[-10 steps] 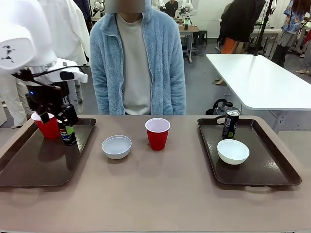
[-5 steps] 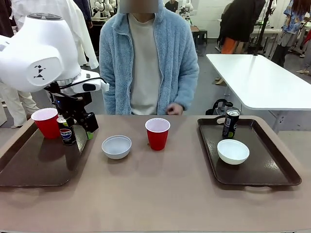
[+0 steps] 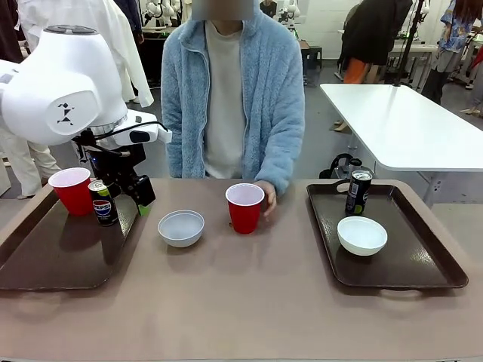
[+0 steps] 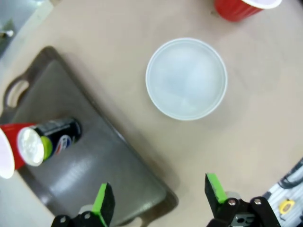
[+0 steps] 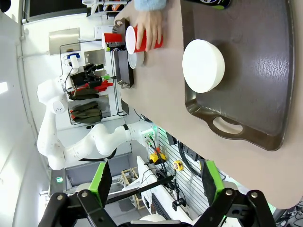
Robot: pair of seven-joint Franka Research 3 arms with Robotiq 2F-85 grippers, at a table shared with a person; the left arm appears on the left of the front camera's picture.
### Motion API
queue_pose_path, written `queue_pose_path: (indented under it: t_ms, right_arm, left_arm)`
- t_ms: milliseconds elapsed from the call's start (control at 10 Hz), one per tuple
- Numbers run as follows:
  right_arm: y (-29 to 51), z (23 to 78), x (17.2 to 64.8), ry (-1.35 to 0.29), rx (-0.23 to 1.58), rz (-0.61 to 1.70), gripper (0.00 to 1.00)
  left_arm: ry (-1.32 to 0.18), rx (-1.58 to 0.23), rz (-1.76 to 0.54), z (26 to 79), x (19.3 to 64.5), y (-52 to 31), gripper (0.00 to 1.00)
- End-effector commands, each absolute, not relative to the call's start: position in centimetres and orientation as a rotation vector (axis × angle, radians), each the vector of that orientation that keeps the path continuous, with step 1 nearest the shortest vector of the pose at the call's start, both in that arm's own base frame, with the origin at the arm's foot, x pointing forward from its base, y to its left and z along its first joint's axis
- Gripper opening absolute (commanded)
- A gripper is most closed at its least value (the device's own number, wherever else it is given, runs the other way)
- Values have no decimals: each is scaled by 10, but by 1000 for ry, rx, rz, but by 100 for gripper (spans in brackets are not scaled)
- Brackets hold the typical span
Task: Prepare tableware on both trays.
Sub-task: Pick up a Picnic Bowl from the table and place it on a Handle tray.
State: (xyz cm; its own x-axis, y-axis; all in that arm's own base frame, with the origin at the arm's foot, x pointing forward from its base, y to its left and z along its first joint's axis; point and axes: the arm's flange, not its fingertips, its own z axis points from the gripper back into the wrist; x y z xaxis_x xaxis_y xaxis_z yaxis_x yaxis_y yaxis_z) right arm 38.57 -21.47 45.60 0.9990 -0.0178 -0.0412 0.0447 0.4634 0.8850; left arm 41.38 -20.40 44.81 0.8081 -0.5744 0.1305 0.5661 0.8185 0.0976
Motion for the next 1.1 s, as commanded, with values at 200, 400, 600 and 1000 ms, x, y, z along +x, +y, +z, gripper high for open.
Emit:
queue_pose_path:
  t_ms: [200,400,600,1000]
  right_arm:
    - [-214,457,385,29,1084,-51,100]
    - [-214,457,385,29,1084,-51,100]
    - [-214,457,385,29,1084,-51,100]
    - [-214,457,385,29,1084,-51,100]
  left_arm:
    - [-102,10,-696,445,385,-187,100]
    - [-215,-21,-710,476,304,-122,100]
    - [-212,-42,-683,472,310,-112,100]
    - [-213,-92,-649,461,325,-109,100]
